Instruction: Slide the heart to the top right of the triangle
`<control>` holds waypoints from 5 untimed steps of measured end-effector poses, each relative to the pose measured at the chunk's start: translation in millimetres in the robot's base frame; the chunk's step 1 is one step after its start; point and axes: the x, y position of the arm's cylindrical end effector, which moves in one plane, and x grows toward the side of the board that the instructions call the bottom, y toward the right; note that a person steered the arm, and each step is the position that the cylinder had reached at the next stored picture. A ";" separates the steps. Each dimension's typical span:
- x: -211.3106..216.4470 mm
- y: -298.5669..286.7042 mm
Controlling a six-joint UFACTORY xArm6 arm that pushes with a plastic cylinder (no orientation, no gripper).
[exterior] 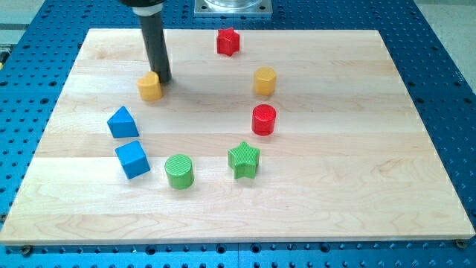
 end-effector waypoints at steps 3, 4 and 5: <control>10.9 -0.3; 19.3 -0.4; 19.2 27.8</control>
